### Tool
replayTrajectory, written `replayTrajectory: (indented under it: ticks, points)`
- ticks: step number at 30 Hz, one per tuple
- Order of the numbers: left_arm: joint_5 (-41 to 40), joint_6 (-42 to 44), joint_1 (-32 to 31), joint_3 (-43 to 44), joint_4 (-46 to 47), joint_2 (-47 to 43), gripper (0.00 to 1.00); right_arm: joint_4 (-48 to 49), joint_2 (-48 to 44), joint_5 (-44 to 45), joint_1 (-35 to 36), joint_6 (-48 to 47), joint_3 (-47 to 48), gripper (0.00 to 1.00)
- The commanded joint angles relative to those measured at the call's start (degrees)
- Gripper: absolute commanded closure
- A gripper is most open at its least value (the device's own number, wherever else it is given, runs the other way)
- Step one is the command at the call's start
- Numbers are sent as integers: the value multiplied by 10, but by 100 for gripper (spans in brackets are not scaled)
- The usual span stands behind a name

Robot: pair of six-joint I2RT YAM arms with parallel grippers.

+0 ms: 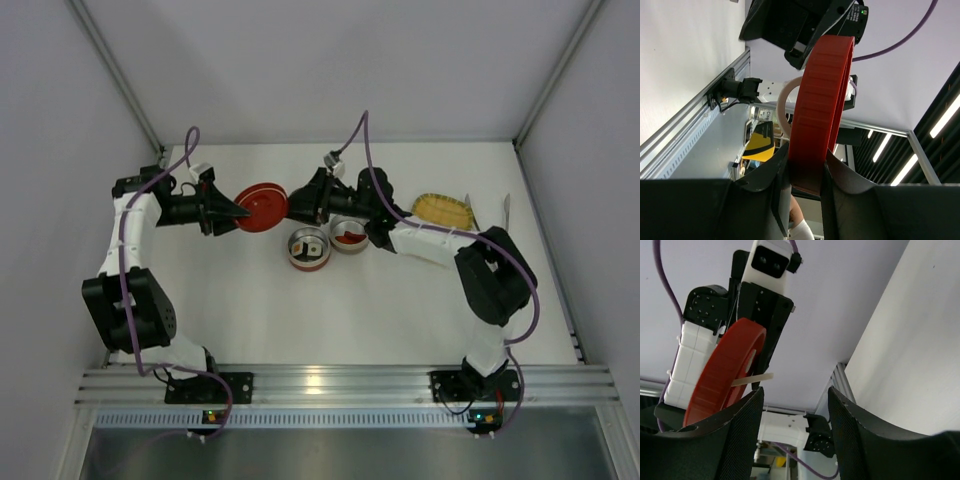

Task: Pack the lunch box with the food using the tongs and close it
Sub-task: Close the box lid on the packing box.

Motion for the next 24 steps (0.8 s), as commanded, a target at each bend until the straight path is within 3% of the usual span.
replayTrajectory:
  ticks: [1, 9, 24]
  points:
    - [126, -11, -1, 30, -92, 7, 100, 57, 3, 4, 28, 50, 16, 47]
    - [127, -3, -1, 22, -91, 26, 100, 61, 34, 15, 57, 60, 98, 47]
    - [127, 9, -1, -13, -91, 18, 100, 38, 70, 33, 67, 57, 154, 52]
